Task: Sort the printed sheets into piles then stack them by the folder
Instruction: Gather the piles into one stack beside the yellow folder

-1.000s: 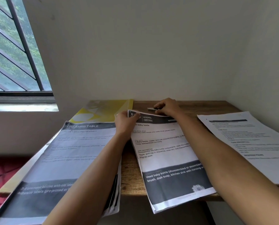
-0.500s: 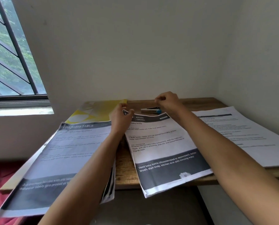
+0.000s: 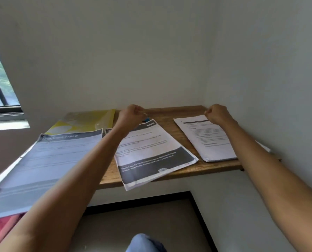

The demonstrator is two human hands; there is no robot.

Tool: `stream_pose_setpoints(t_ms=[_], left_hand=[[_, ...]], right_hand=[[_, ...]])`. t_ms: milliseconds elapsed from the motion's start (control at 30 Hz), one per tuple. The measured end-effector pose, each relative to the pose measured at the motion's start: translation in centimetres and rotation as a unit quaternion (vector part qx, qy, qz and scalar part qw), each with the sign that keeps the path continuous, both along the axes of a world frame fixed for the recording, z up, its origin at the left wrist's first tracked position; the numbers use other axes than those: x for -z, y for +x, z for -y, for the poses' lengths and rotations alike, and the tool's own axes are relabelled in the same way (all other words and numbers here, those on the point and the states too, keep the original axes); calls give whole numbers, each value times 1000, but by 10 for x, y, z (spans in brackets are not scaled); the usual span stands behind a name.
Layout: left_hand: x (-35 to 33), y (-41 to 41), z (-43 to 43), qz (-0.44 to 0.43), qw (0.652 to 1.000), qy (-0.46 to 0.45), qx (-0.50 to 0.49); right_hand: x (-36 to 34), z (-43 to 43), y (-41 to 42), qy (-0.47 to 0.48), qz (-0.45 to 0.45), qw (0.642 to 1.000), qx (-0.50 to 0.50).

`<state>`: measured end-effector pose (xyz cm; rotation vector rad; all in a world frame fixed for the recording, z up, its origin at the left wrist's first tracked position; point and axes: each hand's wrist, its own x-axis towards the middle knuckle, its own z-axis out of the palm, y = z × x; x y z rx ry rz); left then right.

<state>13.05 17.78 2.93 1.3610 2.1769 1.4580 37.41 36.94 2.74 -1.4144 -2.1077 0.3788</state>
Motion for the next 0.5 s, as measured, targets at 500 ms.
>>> stream_pose_setpoints(t_ms=[500], left_hand=[[16, 155, -63, 104, 961, -200, 163]], right_hand=[[34, 21, 73, -43, 148, 983, 97]])
